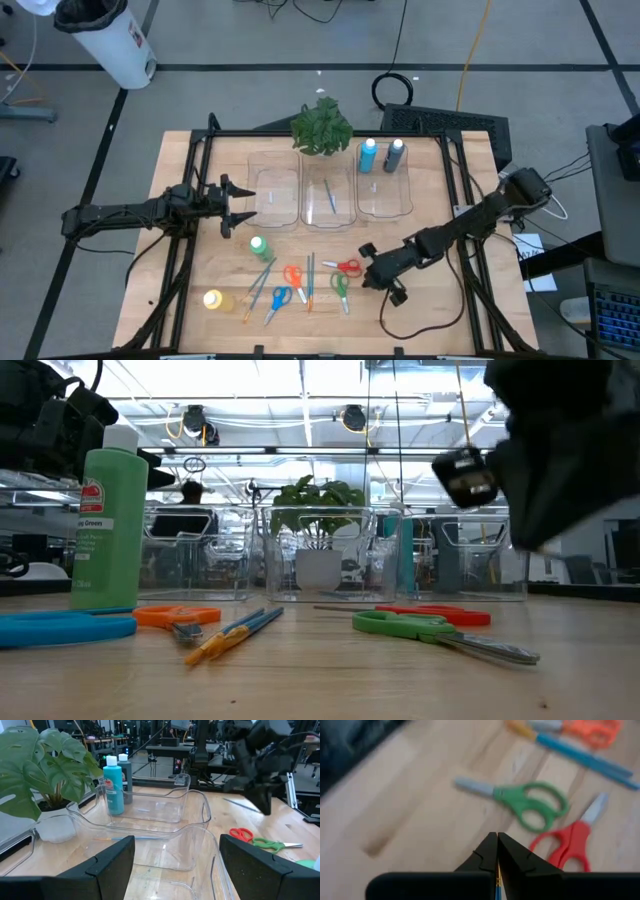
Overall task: Pick & Place Paint Supplies
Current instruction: Put the blue paintbrush into the middle transparent bin
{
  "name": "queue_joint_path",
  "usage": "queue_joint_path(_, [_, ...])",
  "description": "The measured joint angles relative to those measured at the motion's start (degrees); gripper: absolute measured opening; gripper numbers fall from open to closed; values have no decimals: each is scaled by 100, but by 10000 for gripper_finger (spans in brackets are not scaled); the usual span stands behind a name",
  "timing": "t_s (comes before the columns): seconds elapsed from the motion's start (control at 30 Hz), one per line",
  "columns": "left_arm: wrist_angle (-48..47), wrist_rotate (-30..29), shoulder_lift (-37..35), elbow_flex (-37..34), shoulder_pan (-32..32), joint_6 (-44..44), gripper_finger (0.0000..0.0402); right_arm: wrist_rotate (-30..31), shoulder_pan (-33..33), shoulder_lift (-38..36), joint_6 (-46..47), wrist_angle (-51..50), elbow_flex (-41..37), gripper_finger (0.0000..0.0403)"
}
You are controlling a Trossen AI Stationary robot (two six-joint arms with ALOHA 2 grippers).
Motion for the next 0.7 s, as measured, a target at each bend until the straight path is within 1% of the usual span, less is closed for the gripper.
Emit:
queue_joint_path(0.1, [-5,-1,1,0,0,0,294,304,42,-236,123,257,0,0])
queue_joint_path(0.17, [1,-1,1,0,0,-1,294,630,82,-333,291,499,12,0])
queue_joint_path(0.33, [-2,-2,1,0,0,0,294,1519,102,-358,1105,1094,15,0])
queue_joint_path(0.47, [-3,-1,1,0,0,0,294,2187,40,-359,1371,1534,15,0])
queue_joint_path(0.57, [-2,-1,1,0,0,-1,294,2451,-21,-359,1309,1992,15,0])
queue_joint_path(0.7, [-2,-2,1,0,0,-1,294,2485,-59,-356,1184,2622,15,0])
